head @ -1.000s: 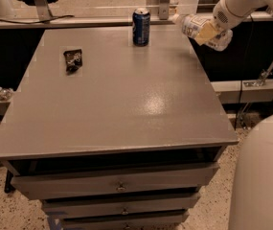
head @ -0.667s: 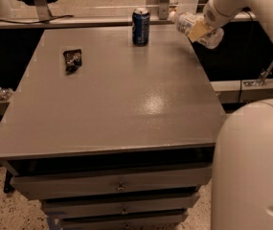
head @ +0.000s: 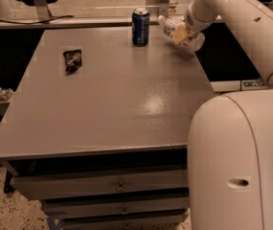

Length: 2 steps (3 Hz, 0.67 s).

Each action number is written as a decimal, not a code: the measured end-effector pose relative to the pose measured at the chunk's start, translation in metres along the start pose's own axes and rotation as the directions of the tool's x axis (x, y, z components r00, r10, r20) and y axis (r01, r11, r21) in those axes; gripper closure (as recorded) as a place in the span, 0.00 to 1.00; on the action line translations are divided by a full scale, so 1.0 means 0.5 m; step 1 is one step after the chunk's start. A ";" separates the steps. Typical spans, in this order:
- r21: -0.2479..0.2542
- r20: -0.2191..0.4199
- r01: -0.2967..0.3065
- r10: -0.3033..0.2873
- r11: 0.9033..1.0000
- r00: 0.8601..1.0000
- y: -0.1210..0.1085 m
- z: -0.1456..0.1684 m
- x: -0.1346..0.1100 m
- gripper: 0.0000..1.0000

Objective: Move blue plastic bottle near pepsi can

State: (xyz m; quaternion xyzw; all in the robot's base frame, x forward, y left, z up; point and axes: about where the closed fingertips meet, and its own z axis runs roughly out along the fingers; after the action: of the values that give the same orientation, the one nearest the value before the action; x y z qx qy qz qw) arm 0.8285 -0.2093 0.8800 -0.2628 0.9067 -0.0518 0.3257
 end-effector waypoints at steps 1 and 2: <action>-0.040 0.015 -0.003 0.004 0.999 1.000 0.040 0.027 -0.028 1.00; -0.094 0.025 -0.002 0.004 0.996 1.000 0.074 0.043 -0.047 0.82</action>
Offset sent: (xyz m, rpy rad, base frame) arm 0.0206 0.0633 -0.0061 0.1258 0.0406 0.0958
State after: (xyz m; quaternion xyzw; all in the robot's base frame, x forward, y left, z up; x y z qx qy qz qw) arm 0.8404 -0.1640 0.8667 -0.2770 0.9044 -0.0053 0.3245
